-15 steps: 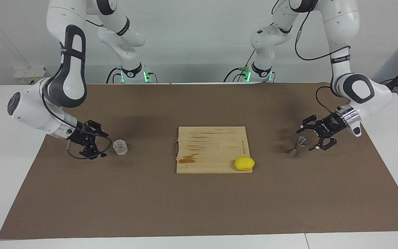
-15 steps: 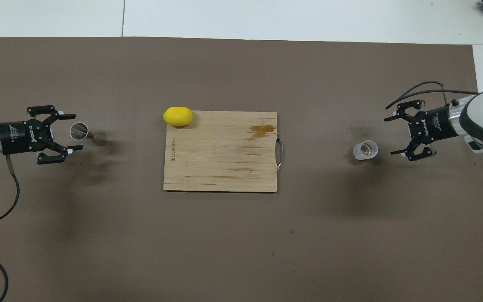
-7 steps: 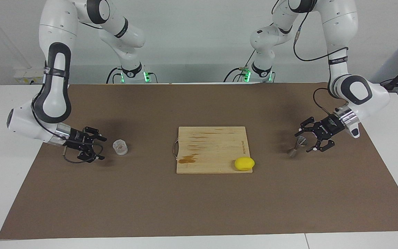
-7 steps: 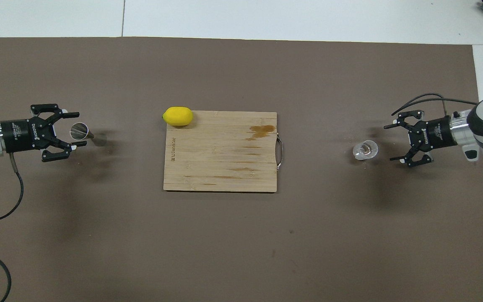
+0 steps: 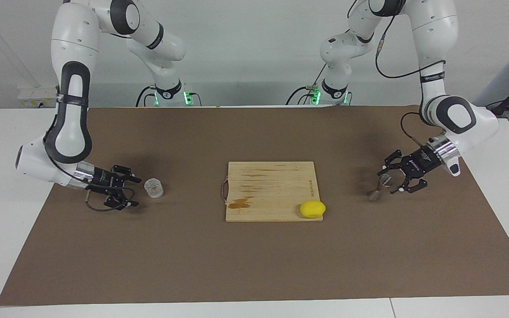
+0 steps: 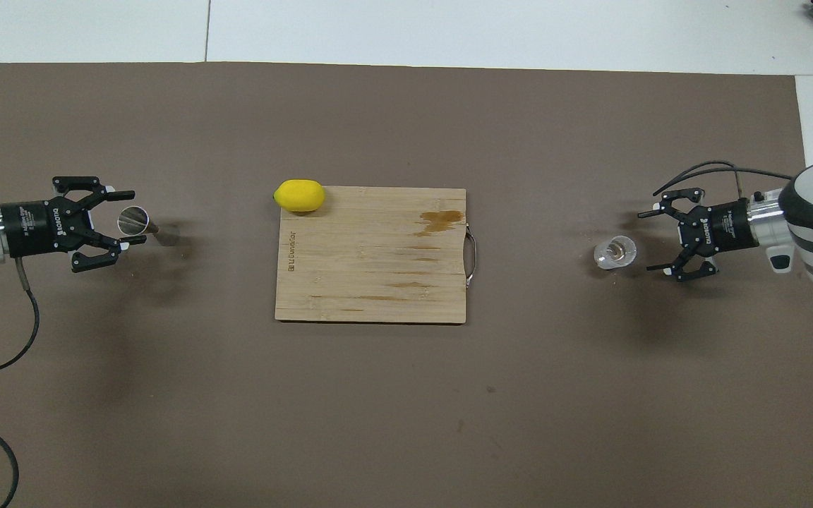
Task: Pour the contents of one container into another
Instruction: 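Carry the metal cup to the board while the right gripper grips the glass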
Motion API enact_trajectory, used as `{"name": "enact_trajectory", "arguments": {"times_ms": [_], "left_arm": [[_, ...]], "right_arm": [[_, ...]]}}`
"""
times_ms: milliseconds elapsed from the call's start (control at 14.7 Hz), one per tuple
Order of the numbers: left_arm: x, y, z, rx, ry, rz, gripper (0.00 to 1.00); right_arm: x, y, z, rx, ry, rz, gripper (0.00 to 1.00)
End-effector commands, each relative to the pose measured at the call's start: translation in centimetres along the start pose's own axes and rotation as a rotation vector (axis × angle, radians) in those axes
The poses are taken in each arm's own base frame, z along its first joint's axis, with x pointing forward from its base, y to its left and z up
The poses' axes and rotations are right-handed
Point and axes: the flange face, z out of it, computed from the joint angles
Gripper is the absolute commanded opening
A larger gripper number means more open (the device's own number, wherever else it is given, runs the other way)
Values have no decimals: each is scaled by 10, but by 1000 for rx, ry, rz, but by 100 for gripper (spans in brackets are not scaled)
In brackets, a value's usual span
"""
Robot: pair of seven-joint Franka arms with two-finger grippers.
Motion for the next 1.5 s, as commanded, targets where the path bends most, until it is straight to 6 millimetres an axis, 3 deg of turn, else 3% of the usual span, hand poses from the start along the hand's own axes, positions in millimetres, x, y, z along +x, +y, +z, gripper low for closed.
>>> {"name": "enact_trajectory", "arguments": {"times_ms": [0, 68, 478, 751, 1092, 1433], "left_arm": [[2, 5, 0, -15, -8, -16, 11], [2, 5, -1, -13, -10, -33, 0], [-43, 13, -10, 73, -56, 7, 0], [-112, 1, -2, 95, -49, 26, 0], [-186, -27, 49, 153, -37, 57, 0], [-245, -64, 134, 127, -46, 41, 0]], "right_arm": [[0, 12, 12, 10, -44, -18, 100], [0, 17, 17, 6, -52, -20, 100], [-3, 21, 22, 19, -77, -25, 100], [-12, 17, 31, 11, -76, -39, 100], [-17, 19, 43, -8, -72, -47, 100], [-12, 18, 36, 6, -67, -26, 100]]}}
